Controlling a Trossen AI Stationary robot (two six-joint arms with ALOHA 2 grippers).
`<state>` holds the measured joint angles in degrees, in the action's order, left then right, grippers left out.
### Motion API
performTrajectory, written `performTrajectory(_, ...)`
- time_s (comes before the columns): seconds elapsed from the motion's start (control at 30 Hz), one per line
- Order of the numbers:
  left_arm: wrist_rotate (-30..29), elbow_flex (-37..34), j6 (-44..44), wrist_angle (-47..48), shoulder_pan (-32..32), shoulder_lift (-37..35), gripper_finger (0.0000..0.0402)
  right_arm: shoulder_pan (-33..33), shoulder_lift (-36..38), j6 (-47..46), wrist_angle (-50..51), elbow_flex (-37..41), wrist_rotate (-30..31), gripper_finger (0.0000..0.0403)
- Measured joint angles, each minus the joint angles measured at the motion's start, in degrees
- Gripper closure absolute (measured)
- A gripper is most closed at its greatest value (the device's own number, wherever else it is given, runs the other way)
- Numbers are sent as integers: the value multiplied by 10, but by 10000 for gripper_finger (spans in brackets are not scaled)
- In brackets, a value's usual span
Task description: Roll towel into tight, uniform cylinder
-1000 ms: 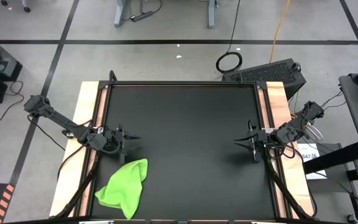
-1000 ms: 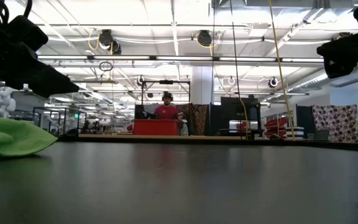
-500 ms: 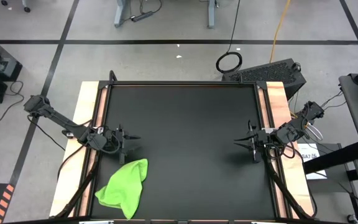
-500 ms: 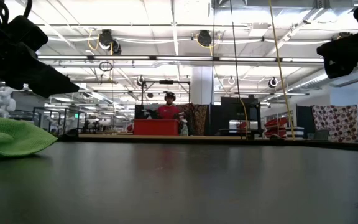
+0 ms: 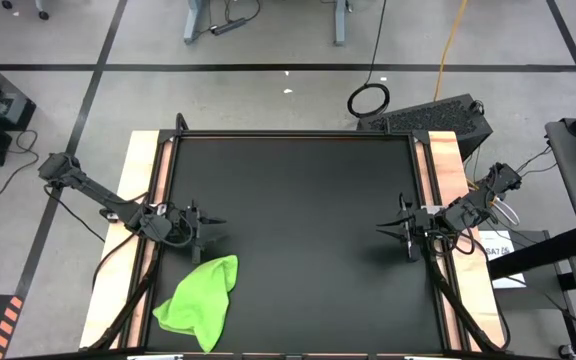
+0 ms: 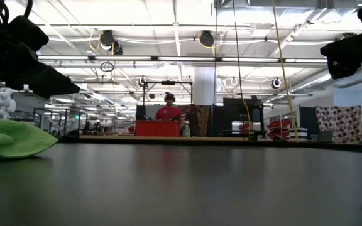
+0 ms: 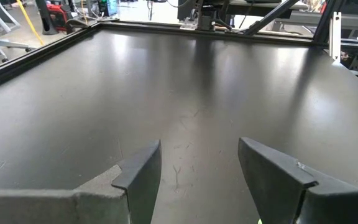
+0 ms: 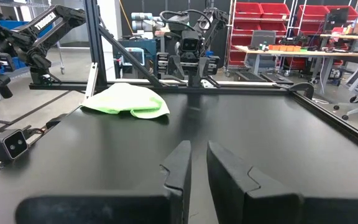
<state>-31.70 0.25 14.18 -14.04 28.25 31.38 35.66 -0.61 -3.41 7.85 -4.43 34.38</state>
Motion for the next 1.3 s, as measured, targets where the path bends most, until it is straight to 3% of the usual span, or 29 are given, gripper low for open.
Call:
performTrajectory(0.37,0,0,0,0,0,0,182,0,0,43,0,0,0,360)
performTrajectory(0.6,0,0,0,0,0,0,182,0,0,-45,-9,0,0,360)
performTrajectory(0.97,0,0,0,-4,0,0,182,0,-1,-33,-165,2,-5,360)
performTrajectory(1.3,4,0,26,-22,0,0,182,-6,-60,-6,-343,36,-77,360)
